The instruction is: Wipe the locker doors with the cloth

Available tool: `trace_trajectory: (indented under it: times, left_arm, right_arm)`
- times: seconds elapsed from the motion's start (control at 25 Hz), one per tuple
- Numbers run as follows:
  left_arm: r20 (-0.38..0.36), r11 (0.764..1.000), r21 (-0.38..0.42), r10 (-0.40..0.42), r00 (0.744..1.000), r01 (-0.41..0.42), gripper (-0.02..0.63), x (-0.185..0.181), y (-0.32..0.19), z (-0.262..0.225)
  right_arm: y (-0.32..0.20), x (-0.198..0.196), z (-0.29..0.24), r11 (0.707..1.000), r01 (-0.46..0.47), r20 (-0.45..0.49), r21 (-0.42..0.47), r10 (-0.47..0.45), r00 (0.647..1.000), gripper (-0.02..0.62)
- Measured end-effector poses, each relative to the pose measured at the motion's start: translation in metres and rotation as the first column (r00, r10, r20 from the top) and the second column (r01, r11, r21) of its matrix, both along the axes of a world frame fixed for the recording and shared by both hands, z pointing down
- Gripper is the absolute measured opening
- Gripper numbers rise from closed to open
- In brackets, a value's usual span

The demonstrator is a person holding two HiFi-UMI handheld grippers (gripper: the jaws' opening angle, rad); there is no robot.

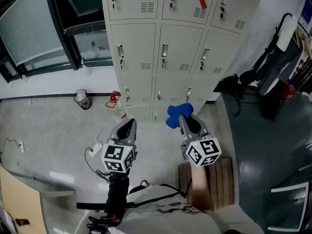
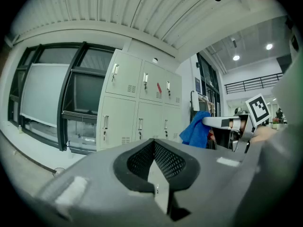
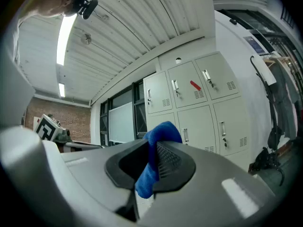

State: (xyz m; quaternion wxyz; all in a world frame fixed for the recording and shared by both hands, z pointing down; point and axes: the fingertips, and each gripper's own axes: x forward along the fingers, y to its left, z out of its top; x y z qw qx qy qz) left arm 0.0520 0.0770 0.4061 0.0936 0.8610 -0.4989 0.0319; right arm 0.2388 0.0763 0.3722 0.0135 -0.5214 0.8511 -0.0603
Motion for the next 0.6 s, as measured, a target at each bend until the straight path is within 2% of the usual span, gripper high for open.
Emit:
trace_trajectory:
  times: [0.2,0.4,0.6]
  left_arm:
    - [0.001,1.000,0.028,0.006,1.000,-0.006,0.000,-0.008,-0.019,-0.001]
    - [0.001,1.000,0.008,0.002,1.000,-0.002,0.000,-0.025,-0.025,0.008]
    - [0.001,1.000,-0.006,0.005,1.000,-0.005,0.000,-0.044,-0.033,0.016]
  right_arm:
    - [-0.017,-0.018,0.002,1.000,0.018,-0.008,0.014,-0.018,1.000,0.034]
    - [-0.024,-0.035,0.009,1.000,0.018,-0.010,0.003,-0.018,1.000,0.034]
    - [-0.034,-0.063,0.014,0.998,0.070,0.035,0.005,-0.070,0.997,0.035]
